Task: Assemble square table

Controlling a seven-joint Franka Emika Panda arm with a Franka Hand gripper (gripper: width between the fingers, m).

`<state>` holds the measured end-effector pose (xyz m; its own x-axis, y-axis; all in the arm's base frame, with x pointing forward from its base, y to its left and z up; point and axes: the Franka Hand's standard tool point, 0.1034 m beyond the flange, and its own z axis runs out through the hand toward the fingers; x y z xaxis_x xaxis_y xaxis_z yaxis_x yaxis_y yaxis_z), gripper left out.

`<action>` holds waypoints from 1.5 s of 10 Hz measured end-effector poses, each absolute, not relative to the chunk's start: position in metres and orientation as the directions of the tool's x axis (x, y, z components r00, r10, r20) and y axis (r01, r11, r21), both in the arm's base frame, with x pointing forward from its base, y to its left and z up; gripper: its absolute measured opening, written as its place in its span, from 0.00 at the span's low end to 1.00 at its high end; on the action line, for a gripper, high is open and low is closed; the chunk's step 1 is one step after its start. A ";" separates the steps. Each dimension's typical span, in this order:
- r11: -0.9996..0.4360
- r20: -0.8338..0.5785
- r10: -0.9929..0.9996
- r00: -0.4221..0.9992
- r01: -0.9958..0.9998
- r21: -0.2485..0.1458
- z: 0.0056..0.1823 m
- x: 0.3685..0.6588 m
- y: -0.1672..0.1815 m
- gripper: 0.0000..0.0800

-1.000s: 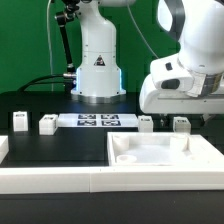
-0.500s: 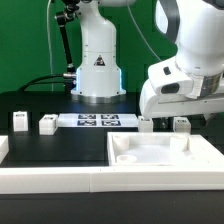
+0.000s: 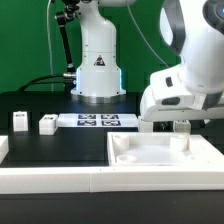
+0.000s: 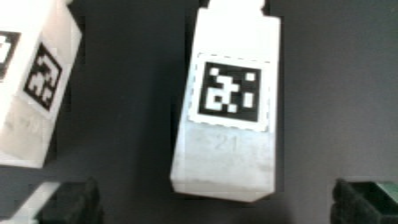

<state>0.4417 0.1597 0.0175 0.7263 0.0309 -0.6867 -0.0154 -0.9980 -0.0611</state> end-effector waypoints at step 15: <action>-0.999 -0.791 0.041 0.610 -0.001 -0.052 0.000 0.432 0.167 0.36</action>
Offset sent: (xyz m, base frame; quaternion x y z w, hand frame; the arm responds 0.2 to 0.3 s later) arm -0.0042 0.0045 -0.0032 -0.0063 -0.1282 0.0053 0.9917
